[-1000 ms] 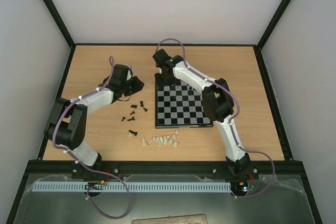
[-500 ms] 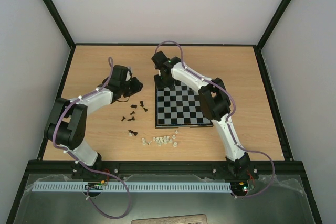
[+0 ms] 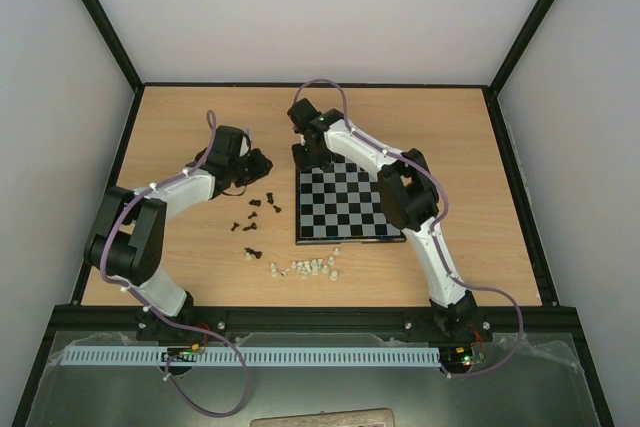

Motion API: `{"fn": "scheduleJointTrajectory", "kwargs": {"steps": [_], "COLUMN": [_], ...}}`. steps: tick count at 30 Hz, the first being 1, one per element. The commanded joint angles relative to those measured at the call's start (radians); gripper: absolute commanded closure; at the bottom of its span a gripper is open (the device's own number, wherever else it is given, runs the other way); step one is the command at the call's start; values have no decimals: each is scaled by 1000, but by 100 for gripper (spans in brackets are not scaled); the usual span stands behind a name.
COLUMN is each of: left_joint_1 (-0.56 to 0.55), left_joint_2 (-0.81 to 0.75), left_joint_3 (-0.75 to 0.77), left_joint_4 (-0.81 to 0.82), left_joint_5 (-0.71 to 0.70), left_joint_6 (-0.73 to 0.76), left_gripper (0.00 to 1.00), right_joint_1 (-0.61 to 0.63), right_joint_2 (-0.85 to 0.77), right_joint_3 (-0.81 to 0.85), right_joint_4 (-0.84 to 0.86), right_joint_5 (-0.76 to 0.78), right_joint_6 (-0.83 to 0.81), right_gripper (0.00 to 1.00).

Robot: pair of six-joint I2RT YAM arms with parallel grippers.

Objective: Set up the chess pieces on the board
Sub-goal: Adjust the chess piece on the chessboard, then pick up the chess piece at the center of the board.

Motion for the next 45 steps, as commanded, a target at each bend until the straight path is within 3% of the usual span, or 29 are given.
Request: {"fn": "scheduleJointTrajectory", "kwargs": {"steps": [1,14,19,30,45], "left_joint_1": [4,3,4,4,21], "left_joint_2": [-33,-29,-33,-68,-232], "left_joint_3": [-16,-12,-8,-47,-221], "left_joint_4": [11,14,0,-60,-198], "left_joint_5": [6,5,-10,-51,-141], "left_joint_6": [11,9,13,29,73], "left_gripper": [84,81,72,68,60], "right_joint_1": [16,26,25,25,26], "right_joint_2": [-9,-45,-62,-188,-383], "right_joint_3": [-30,-70,-55,-132,-352], "right_joint_4": [-29,-10,-11,34,113], "right_joint_5": [-12,5,9,-33,-143], "right_joint_6": [7,11,10,3,4], "right_gripper": [89,86,77,62,60]}}
